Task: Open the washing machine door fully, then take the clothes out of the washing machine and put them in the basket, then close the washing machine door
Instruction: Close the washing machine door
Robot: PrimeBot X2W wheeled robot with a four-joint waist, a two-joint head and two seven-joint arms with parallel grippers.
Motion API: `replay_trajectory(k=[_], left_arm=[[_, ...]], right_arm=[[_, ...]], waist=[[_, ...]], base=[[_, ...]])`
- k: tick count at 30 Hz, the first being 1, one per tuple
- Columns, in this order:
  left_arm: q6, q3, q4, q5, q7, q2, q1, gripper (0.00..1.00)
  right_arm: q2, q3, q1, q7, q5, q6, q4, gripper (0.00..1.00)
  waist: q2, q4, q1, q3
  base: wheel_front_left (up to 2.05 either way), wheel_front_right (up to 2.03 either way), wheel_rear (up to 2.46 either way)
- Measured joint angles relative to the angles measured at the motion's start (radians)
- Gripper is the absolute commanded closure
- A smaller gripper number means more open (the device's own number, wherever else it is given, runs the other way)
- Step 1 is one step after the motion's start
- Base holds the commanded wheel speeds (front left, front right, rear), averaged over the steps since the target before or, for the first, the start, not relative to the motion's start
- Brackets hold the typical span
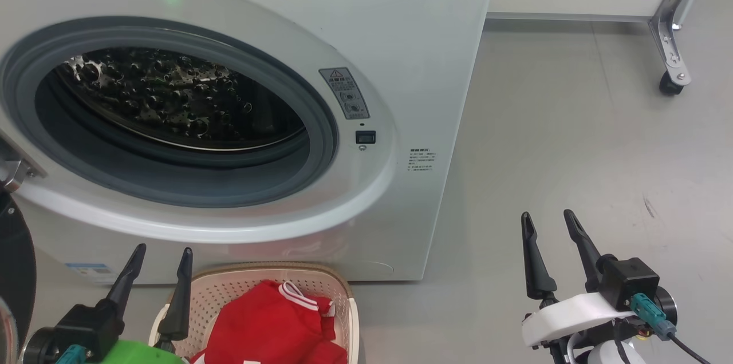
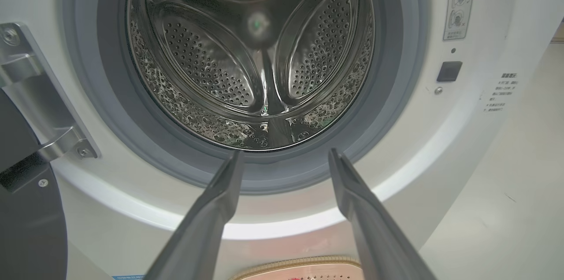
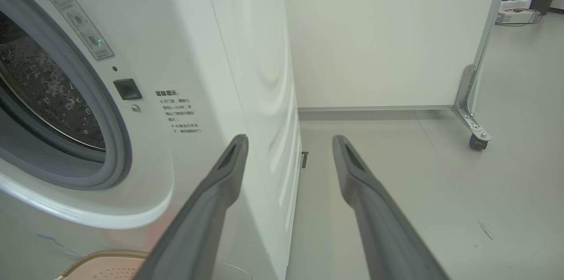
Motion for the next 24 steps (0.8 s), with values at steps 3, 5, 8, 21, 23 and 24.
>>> replay_trajectory(k=[3, 5, 8, 21, 23, 24], left_arm=[[-0.002, 0.004, -0.001, 0.007, 0.000, -0.006, 0.003, 0.00], [-0.003, 0.006, -0.001, 0.011, 0.000, -0.008, 0.005, 0.00], [-0.003, 0.007, -0.002, 0.023, 0.000, -0.013, 0.006, 0.00], [-0.011, 0.012, -0.015, 0.030, 0.000, -0.026, 0.007, 0.00], [-0.011, 0.012, -0.015, 0.033, 0.000, -0.026, 0.008, 0.00], [-0.011, 0.012, -0.015, 0.033, 0.000, -0.026, 0.008, 0.00]], right_arm=[[0.000, 0.000, 0.000, 0.000, 0.000, 0.000, 0.000, 0.00], [0.000, 0.000, 0.000, 0.000, -0.001, 0.000, 0.000, 0.00], [0.000, 0.000, 0.000, 0.000, -0.002, 0.000, 0.001, 0.00], [0.000, 0.002, 0.000, 0.000, -0.002, 0.000, 0.008, 0.00], [0.000, 0.002, 0.000, 0.000, -0.002, 0.003, 0.008, 0.00], [0.000, 0.002, 0.000, 0.000, -0.002, 0.005, 0.008, 0.00]], waist=[[0.0000, 0.000, 0.0000, 0.001], [0.0000, 0.000, 0.0000, 0.002], [0.0000, 0.000, 0.0000, 0.004], [0.0000, 0.002, 0.0000, 0.005], [0.0000, 0.003, 0.0000, 0.004], [0.0000, 0.003, 0.0000, 0.004]], base=[[-1.24, 1.24, 0.00], [-1.34, 1.34, 0.00], [-1.44, 1.44, 0.00], [-1.48, 1.48, -0.01], [-1.25, 1.25, 0.00], [-1.19, 1.19, 0.00]])
